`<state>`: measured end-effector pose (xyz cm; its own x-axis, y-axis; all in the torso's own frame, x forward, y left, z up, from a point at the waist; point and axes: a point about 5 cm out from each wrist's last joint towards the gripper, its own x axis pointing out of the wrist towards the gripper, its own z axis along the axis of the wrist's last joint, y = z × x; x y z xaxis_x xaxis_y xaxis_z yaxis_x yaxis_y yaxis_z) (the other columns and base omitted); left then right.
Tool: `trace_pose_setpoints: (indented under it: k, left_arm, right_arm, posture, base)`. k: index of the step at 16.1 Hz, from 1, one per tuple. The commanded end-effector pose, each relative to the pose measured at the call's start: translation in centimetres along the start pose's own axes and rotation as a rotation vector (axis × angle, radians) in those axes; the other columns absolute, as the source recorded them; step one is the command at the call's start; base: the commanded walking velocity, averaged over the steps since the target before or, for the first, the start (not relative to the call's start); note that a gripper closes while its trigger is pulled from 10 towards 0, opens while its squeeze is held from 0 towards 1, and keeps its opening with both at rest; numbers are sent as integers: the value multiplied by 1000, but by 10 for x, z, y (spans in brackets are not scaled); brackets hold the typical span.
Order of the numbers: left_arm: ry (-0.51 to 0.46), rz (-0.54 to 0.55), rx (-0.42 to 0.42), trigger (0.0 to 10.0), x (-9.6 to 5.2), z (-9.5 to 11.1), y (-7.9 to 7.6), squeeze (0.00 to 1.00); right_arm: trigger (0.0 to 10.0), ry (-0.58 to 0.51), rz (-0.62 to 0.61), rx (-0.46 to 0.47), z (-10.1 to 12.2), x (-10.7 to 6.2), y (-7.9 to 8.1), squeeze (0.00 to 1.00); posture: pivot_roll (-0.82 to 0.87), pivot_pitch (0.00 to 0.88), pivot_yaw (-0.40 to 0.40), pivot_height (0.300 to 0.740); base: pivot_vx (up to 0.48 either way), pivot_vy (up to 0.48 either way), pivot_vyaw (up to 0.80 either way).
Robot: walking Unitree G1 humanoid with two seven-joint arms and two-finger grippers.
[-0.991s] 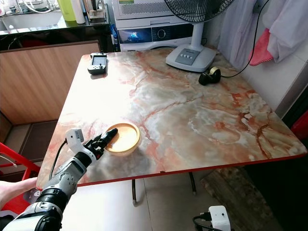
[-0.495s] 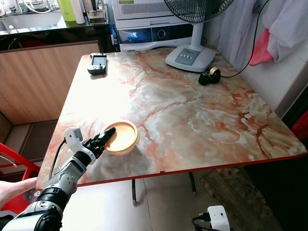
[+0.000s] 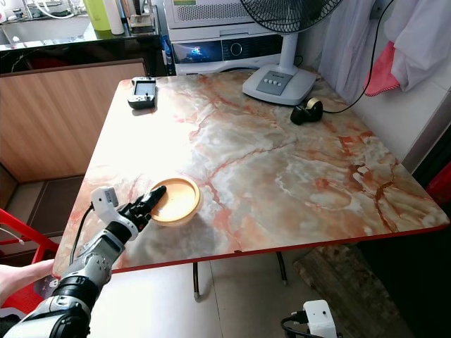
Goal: Restocking fridge
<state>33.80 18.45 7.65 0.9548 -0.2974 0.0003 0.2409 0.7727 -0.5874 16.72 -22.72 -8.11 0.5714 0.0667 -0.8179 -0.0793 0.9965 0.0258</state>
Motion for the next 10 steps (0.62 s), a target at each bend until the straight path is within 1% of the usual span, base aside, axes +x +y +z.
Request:
trace_pose_setpoints:
  k: [1,7,9,10]
  left_arm:
    - [-21,8,2,10000,-4,5,4,0]
    - [-99,-9,18,10000,-6,19,0,0]
    - [-105,17,39,10000,-6,19,2,0]
    - [-101,18,37,10000,-6,18,2,224]
  right_arm:
    - [10000,-6,1,-15,2,0,-2,0]
    - [10000,-6,2,-17,2,-1,-2,0]
    - [10000,-6,2,-18,2,-1,-2,0]
    - [10000,-6,2,-18,2,-1,-2,0]
  posture:
    - [8,0,-20,740]
    - [11,0,-19,740]
    - [11,0,-19,740]
    - [11,0,-19,740]
  base:
    - [0,0,0]
    - [0,0,0]
    - [0,0,0]
    - [0,0,0]
